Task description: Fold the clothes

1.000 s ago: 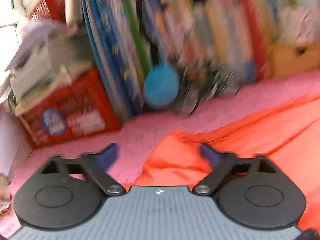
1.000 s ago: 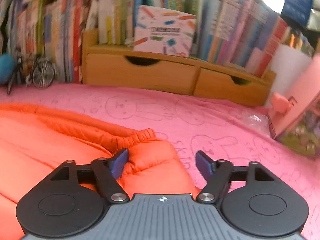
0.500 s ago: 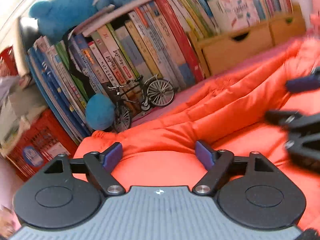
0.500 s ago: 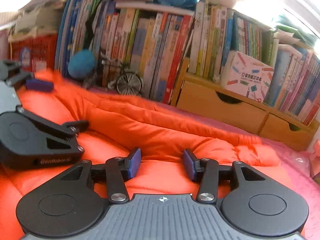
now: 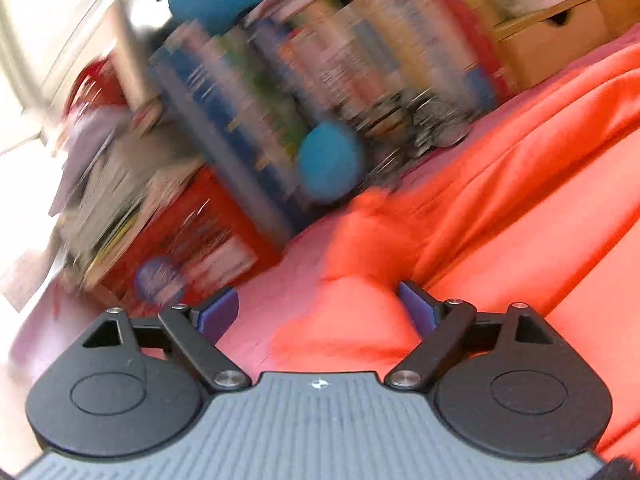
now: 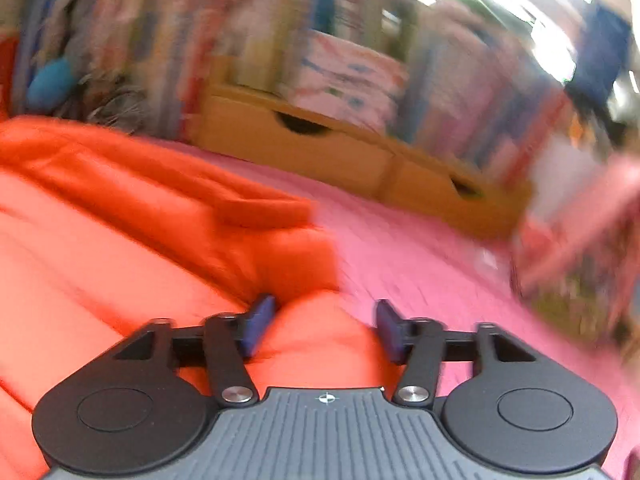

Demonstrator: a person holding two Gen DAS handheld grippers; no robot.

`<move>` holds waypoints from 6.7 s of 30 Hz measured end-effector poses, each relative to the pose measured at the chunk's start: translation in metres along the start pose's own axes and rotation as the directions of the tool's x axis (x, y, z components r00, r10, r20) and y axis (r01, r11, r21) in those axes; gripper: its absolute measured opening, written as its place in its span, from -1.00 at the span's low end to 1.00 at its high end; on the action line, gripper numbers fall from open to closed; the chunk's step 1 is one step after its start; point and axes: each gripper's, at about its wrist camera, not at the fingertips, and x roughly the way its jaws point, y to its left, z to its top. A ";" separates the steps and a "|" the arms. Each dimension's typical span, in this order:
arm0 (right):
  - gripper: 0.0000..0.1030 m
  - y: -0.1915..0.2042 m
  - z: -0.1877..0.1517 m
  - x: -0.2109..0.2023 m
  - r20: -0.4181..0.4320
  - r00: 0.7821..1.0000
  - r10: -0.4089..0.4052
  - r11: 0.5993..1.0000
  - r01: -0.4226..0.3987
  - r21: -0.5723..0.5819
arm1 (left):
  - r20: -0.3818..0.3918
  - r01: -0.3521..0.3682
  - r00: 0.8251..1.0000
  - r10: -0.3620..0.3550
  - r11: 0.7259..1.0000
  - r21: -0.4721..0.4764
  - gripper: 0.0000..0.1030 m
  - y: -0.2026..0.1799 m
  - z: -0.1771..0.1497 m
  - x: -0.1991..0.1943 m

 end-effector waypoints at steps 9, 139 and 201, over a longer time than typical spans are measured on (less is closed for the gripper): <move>-0.13 -0.014 0.001 -0.112 0.241 0.950 0.199 0.914 -0.269 0.305 | 0.136 0.414 0.910 -0.391 0.871 -0.263 0.42 0.047 0.041 -0.073; -0.15 0.145 -0.040 -0.163 0.023 0.951 0.310 0.920 -0.306 0.245 | -0.050 0.672 0.686 -0.726 0.659 -0.338 -0.23 -0.053 0.141 -0.011; 0.49 -0.030 -0.100 -0.162 0.249 0.938 0.242 0.623 -0.347 0.701 | 0.315 0.517 0.855 -0.412 0.732 -0.444 0.33 0.016 -0.024 -0.157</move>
